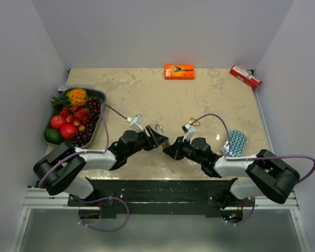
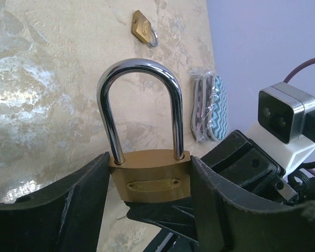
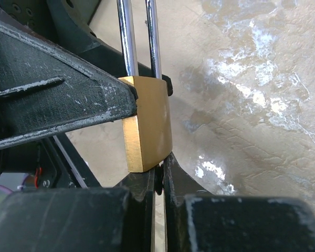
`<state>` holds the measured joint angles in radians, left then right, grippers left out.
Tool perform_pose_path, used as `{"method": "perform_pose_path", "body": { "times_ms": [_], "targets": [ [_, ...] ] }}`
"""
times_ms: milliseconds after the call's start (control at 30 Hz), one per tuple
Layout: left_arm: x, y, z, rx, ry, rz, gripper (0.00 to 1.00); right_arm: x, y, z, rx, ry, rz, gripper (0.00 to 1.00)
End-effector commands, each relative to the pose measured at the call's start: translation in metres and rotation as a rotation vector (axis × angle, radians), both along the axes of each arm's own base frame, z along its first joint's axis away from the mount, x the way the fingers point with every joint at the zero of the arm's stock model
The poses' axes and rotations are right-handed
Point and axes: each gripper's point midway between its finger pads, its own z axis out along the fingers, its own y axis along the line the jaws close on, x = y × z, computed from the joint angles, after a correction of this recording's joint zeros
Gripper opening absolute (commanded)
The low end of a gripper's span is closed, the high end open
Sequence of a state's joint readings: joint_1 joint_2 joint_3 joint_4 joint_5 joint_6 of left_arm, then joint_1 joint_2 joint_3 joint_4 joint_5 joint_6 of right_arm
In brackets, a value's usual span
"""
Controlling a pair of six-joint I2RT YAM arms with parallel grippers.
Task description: Unlock with the key
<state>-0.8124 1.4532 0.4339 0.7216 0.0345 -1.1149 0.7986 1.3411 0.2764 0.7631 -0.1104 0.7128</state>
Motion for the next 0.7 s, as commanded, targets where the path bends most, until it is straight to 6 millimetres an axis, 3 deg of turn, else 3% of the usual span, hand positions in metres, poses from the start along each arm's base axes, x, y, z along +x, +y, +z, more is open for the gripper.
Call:
{"method": "perform_pose_path", "body": {
  "times_ms": [0,300,667],
  "targets": [
    [-0.045,-0.029,0.049,-0.186,-0.087,-0.261,0.00,0.032,0.010,0.071,0.195,-0.165,-0.084,0.00],
    [-0.059,-0.024,0.064,-0.233,-0.152,-0.316,0.00,0.026,0.011,0.096,0.328,-0.150,-0.030,0.00],
    [-0.077,-0.020,0.084,-0.259,-0.244,-0.400,0.00,0.022,0.005,0.112,0.403,-0.152,-0.002,0.00]
  ]
}}
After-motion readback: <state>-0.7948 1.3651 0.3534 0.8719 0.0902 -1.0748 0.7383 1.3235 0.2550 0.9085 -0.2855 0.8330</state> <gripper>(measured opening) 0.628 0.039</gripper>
